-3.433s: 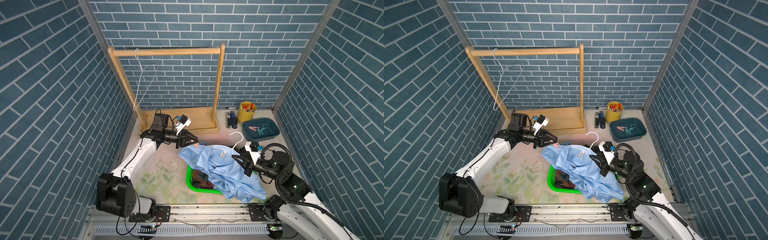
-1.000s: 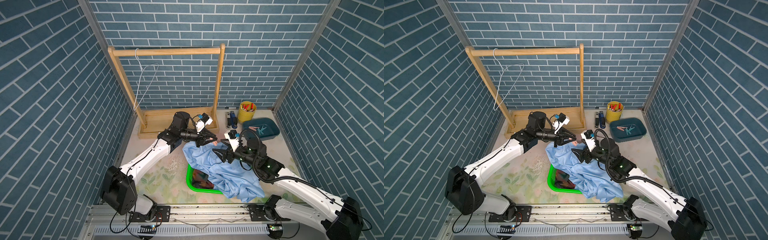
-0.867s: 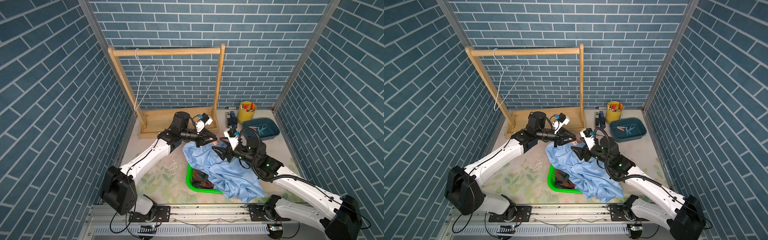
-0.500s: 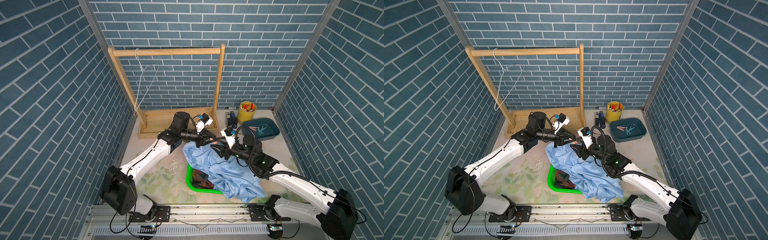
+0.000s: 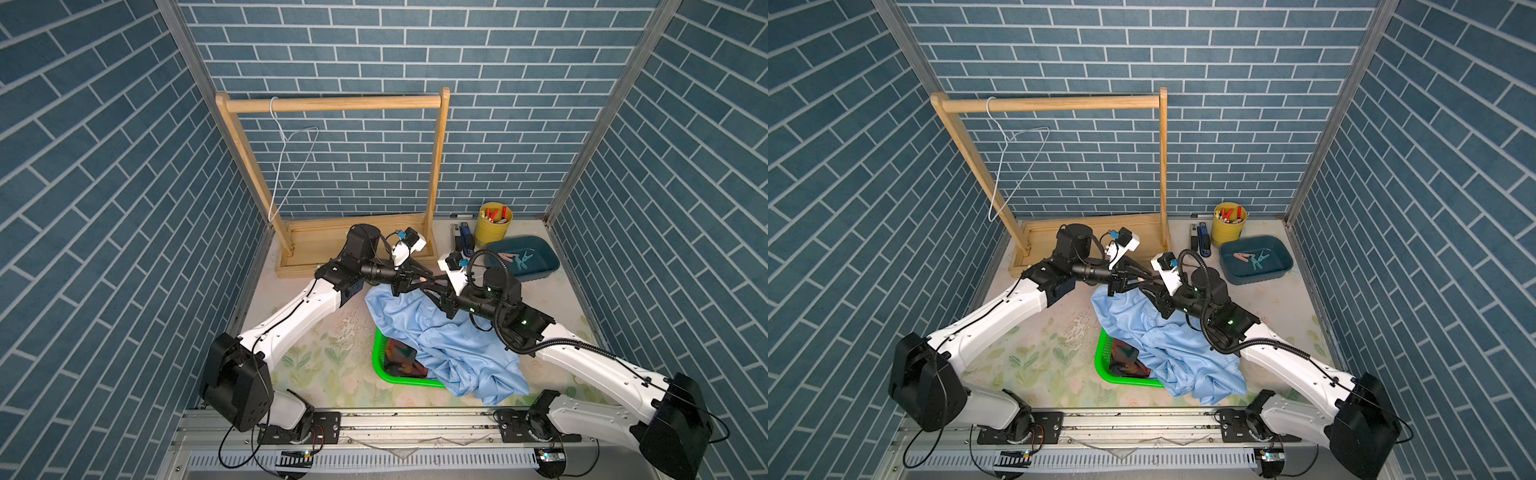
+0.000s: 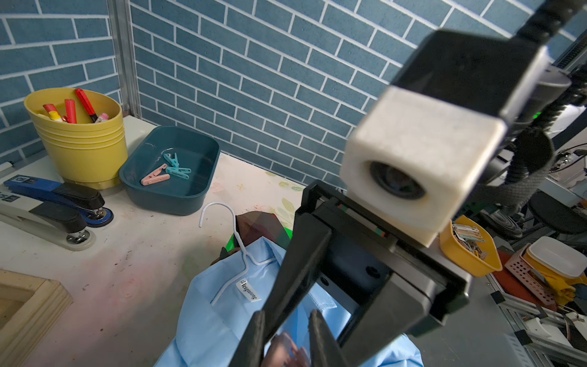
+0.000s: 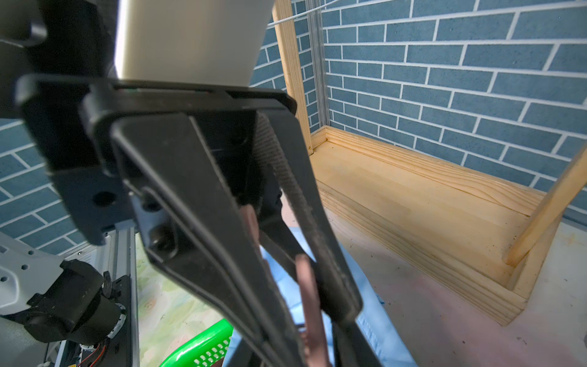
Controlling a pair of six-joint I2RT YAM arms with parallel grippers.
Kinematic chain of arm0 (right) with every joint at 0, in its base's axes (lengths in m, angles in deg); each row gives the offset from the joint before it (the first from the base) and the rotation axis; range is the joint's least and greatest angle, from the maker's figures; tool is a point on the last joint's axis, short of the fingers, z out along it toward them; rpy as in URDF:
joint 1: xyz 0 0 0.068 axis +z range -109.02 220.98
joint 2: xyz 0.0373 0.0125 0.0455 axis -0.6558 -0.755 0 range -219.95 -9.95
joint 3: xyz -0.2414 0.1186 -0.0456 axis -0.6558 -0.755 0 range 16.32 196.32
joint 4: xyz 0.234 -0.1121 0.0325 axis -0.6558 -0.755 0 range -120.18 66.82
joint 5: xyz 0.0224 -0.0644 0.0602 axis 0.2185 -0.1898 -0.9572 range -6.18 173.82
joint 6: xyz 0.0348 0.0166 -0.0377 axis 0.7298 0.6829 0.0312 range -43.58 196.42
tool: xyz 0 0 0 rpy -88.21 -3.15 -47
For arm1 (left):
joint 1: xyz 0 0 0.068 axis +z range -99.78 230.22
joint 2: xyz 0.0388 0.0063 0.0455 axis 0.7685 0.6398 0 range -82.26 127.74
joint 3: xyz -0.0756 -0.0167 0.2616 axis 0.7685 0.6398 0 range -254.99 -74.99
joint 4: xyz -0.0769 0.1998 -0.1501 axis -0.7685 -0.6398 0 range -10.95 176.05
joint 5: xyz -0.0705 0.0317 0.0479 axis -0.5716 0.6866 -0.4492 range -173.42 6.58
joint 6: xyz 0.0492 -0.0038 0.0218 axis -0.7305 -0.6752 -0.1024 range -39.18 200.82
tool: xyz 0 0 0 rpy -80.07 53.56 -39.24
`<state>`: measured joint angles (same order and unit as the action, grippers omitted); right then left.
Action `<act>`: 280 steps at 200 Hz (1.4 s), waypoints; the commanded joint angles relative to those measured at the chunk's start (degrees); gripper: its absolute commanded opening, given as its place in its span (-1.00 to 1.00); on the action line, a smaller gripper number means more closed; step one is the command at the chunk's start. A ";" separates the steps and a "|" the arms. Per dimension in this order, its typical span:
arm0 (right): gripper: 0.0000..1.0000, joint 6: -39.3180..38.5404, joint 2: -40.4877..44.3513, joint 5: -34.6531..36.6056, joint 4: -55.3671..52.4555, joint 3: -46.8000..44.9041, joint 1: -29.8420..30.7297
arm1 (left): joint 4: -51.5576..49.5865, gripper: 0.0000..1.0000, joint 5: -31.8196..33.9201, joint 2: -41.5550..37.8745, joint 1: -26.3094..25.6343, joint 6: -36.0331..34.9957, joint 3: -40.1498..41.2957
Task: Remove the clothespins securing long-sleeve shirts to the hanger
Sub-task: Place the clamp in the storage box.
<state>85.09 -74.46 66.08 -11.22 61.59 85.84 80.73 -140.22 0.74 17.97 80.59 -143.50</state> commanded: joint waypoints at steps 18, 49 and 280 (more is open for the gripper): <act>-0.55 -0.56 0.12 -0.08 1.24 1.83 -0.03 | -1.15 -0.91 -1.56 -0.98 -0.54 -0.78 0.58; -0.69 -0.49 0.14 -0.28 1.24 1.92 0.04 | -2.97 -0.78 -1.00 -0.31 -0.56 -2.14 0.20; -1.00 0.57 5.44 1.03 -3.82 -0.99 0.00 | 7.38 0.99 10.31 -6.20 3.30 4.17 4.82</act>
<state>85.20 -71.10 65.14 -15.44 60.72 85.97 81.73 -132.15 -0.70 18.63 80.79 -141.34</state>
